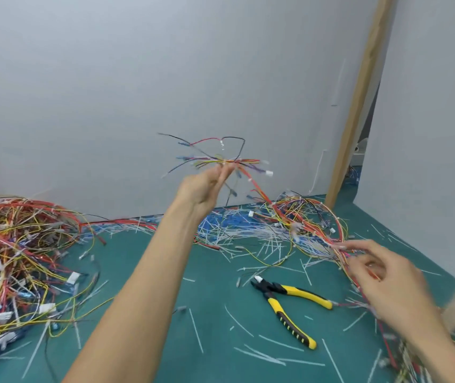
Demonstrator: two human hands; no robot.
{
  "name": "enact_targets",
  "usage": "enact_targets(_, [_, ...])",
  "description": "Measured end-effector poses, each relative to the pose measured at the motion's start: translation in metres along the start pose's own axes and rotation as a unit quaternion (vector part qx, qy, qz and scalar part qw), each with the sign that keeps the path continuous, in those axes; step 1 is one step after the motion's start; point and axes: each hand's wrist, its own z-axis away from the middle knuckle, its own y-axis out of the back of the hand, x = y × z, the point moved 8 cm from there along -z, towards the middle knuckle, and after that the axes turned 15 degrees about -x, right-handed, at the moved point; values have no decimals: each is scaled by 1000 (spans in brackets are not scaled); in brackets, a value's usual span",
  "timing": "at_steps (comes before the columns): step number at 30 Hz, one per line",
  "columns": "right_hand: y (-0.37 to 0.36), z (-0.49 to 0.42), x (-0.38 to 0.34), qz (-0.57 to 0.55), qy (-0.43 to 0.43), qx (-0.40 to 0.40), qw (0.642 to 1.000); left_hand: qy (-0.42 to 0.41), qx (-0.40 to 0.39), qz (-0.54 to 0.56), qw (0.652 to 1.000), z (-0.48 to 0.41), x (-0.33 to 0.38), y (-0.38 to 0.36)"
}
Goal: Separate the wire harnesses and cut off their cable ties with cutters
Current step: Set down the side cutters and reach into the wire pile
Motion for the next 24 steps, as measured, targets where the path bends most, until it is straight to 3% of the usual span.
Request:
enact_targets(2, [13,1,6,100,-34,86,991,55,-27,-78,995,-18,-22,-30])
enact_targets(3, [14,-2,12,144,-60,93,983,86,-38,-144,985,-19,-35,-39])
enact_targets(6, [-7,-12,40,288,-166,-5,943,141,-69,-336,929,-7,-68,-45])
enact_targets(8, [-25,-11,51,315,-193,-38,929,135,-66,-437,887,9,-74,-29])
enact_targets(11, [-57,-7,38,264,-122,-37,956,81,-44,-554,828,53,-63,6])
enact_targets(16, [-136,-3,-34,156,42,-91,983,6,-24,-631,776,132,-36,68])
enact_targets(21, [-220,32,-101,102,211,-194,952,-52,20,-736,675,189,-9,128])
enact_targets(24, [-251,51,-97,129,248,-250,927,-71,10,-764,641,213,-12,152])
